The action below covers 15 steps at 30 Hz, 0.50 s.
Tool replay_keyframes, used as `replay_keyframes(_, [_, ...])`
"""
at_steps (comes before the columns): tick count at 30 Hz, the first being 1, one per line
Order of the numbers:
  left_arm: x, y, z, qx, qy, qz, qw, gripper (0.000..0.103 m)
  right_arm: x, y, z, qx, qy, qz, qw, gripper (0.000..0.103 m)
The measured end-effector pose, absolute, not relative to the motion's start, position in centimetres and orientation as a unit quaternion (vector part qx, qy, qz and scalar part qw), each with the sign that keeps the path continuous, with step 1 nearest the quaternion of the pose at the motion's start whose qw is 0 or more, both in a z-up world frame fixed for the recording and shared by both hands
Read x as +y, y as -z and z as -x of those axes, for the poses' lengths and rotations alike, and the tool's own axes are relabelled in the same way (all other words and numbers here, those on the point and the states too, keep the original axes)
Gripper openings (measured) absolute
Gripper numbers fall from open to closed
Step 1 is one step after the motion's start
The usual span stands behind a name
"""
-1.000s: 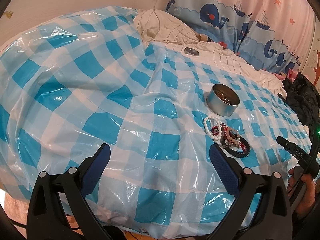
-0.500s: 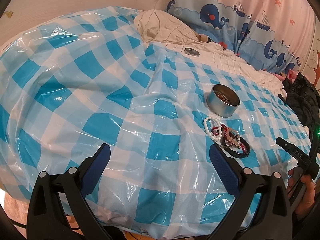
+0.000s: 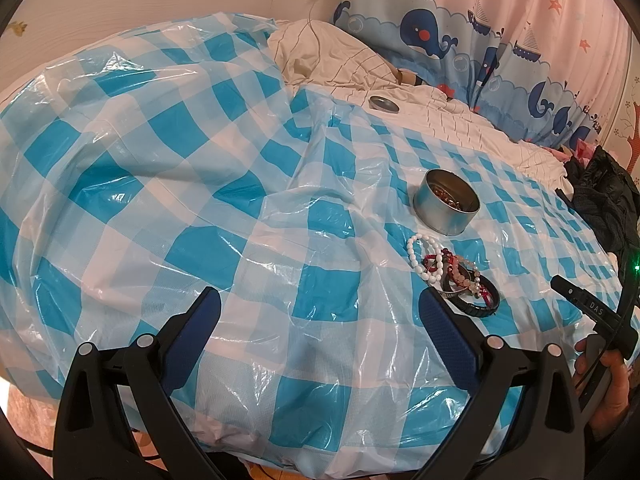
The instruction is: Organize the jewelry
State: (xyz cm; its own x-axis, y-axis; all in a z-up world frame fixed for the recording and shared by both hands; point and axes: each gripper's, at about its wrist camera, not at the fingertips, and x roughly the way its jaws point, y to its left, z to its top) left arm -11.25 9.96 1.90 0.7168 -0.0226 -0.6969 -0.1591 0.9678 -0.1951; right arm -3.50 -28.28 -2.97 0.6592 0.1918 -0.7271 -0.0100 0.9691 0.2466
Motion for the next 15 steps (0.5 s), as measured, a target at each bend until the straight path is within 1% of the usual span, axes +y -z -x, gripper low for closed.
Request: replay_keyframes(15, [9.95,-1.88,11.26,0.375,-0.037,0.121,0.919,0.095,-28.20,2.99,3.49,0.410,-0.056,-0.111,0.904,0.096])
